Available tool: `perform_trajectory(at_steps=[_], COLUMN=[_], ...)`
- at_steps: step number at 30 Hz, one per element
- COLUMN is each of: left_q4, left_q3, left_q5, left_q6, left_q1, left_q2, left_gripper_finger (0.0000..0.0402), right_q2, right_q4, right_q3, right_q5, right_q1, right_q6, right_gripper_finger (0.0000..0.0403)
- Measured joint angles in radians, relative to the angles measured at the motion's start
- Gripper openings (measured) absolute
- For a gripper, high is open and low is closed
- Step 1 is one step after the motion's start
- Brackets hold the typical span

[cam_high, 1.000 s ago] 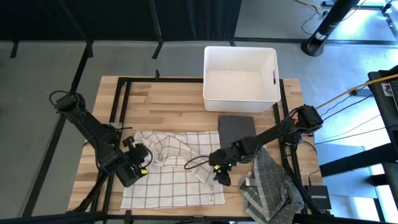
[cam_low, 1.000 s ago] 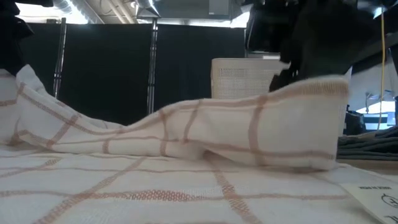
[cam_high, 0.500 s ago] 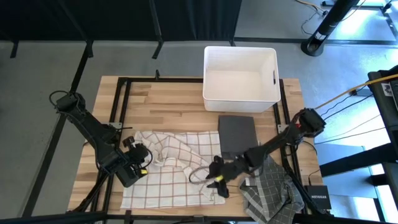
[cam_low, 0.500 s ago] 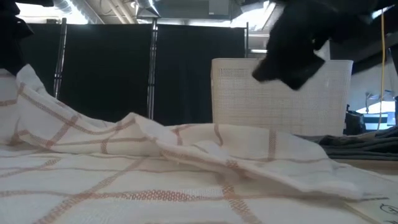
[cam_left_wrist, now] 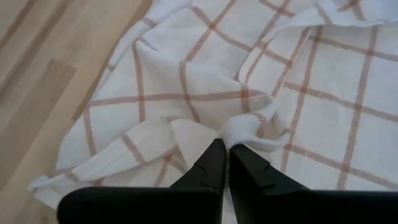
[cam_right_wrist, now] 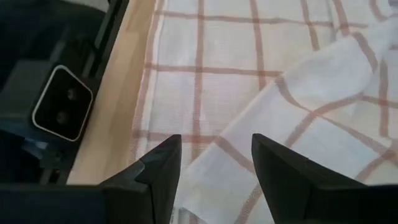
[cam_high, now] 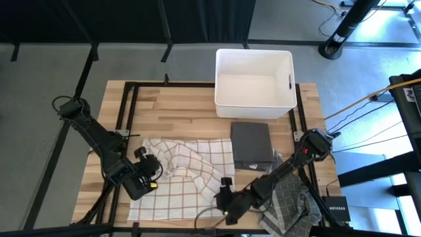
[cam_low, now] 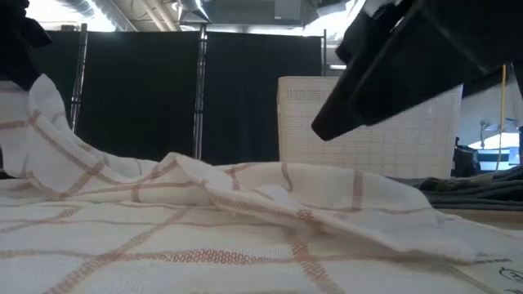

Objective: Fold towel
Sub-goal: Fold the white towel

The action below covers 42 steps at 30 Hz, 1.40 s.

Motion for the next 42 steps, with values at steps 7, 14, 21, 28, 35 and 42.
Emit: perform_trajectory(at_steps=[7, 14, 21, 28, 35, 42], left_q4=[-0.001, 0.000, 0.001, 0.000, 0.000, 0.000], left_q3=[0.000, 0.000, 0.000, 0.000, 0.000, 0.000], left_q5=[0.001, 0.002, 0.002, 0.002, 0.002, 0.002], left_q6=[0.008, 0.051, 0.069, 0.078, 0.078, 0.074], left_q1=[0.000, 0.001, 0.000, 0.000, 0.000, 0.001], left_q2=[0.000, 0.000, 0.000, 0.000, 0.000, 0.000], left_gripper_finger=[0.0008, 0.0008, 0.0008, 0.0008, 0.0008, 0.0008], right_q2=[0.084, 0.115, 0.148, 0.162, 0.166, 0.166], right_q4=[-0.066, -0.136, -0.183, -0.179, -0.309, -0.528], right_q3=[0.118, 0.137, 0.137, 0.140, 0.210, 0.364], right_q5=[0.052, 0.044, 0.027, 0.028, 0.029, 0.109], right_q1=[0.009, 0.009, 0.007, 0.010, 0.009, 0.027], right_q6=[0.031, 0.094, 0.140, 0.146, 0.133, 0.126], right_gripper_finger=[0.0198, 0.0198, 0.0198, 0.0173, 0.0056, 0.0022])
